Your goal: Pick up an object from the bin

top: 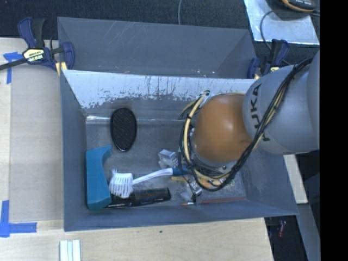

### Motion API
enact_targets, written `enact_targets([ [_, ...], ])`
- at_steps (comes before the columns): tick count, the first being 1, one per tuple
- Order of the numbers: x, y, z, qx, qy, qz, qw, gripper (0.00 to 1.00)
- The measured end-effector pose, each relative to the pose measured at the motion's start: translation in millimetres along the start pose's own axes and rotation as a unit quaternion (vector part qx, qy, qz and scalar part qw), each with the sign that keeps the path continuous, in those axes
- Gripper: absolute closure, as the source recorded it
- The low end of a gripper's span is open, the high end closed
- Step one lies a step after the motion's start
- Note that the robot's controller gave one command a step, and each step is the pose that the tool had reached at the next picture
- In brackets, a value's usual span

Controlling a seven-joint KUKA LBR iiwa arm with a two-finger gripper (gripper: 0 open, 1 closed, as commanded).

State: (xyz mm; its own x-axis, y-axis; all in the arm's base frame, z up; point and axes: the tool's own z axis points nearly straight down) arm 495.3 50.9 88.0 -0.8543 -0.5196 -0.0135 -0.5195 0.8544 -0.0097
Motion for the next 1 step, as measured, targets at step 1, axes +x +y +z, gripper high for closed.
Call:
enact_targets([
  [1, -21.3, 31.7, 7.2, 0.001, -0.0017, 0.009, 1.0000, 0.00],
])
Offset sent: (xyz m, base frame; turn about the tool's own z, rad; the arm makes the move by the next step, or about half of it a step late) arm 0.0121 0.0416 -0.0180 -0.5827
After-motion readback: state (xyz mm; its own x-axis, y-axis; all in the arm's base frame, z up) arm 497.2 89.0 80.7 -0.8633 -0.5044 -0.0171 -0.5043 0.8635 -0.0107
